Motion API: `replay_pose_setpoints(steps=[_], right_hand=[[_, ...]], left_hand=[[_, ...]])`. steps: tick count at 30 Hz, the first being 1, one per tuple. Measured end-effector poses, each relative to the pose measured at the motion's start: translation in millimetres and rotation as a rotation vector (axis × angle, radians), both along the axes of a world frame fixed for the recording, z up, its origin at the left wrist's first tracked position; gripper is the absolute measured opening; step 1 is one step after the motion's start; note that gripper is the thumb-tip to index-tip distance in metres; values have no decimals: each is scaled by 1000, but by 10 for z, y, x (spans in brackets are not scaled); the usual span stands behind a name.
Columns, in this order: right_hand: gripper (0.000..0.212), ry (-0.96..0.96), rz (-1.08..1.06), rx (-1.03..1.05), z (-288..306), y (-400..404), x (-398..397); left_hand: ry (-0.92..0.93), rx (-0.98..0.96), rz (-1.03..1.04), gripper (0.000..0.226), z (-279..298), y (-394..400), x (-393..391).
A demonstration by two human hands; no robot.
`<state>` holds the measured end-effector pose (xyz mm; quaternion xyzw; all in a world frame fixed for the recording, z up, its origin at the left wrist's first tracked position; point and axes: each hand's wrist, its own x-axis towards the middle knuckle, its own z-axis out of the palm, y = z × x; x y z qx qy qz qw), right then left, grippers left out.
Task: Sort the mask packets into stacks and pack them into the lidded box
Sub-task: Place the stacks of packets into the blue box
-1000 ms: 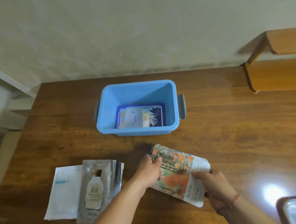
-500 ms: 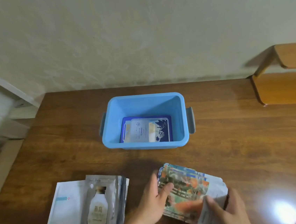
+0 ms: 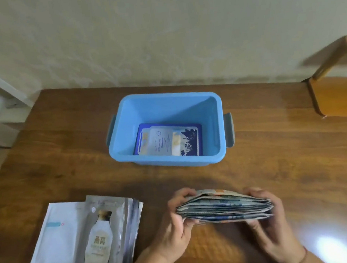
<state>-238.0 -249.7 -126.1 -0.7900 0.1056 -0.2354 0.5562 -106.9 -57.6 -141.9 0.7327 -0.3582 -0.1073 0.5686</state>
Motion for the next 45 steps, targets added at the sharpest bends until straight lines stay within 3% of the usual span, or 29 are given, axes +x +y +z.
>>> replay_pose_setpoints(steps=[3, 7, 9, 13, 15, 18, 21, 24, 28, 31, 37, 45], right_hand=[[39, -2, 37, -105, -127, -100, 15], [42, 86, -24, -74, -86, -87, 54], [43, 122, -76, 99, 45, -28, 114], [36, 246, -106, 465, 563, 174, 96], [36, 303, -116, 513, 892, 231, 113], [61, 270, -122, 490, 1303, 266, 377], [52, 242, -89, 590, 1551, 226, 987], [54, 311, -92, 670, 1510, 135, 1630], [19, 547, -108, 592, 1241, 61, 2101], [20, 723, -166, 600, 1035, 46, 2224], [18, 931, -298, 680, 878, 52, 2349], [26, 1065, -345, 613, 833, 80, 2460]], left_hand=[[8, 14, 8, 29, -79, 29, -38], [62, 142, 128, 37, 66, -39, -75], [150, 247, 190, 44, 222, -66, -85], [335, 352, 252, 36, 655, -13, -131], [390, 322, 234, 31, 1002, 25, -101], [429, 259, 203, 35, 1570, 62, 225], [411, 311, 208, 52, 1949, 43, 887], [455, 436, 225, 49, 1925, -41, 1571], [550, 725, 159, 57, 1646, -213, 1962], [568, 791, 123, 58, 1558, -300, 1968], [377, 1097, 54, 86, 1323, -472, 1950], [189, 1275, 78, 93, 1108, -603, 1933]])
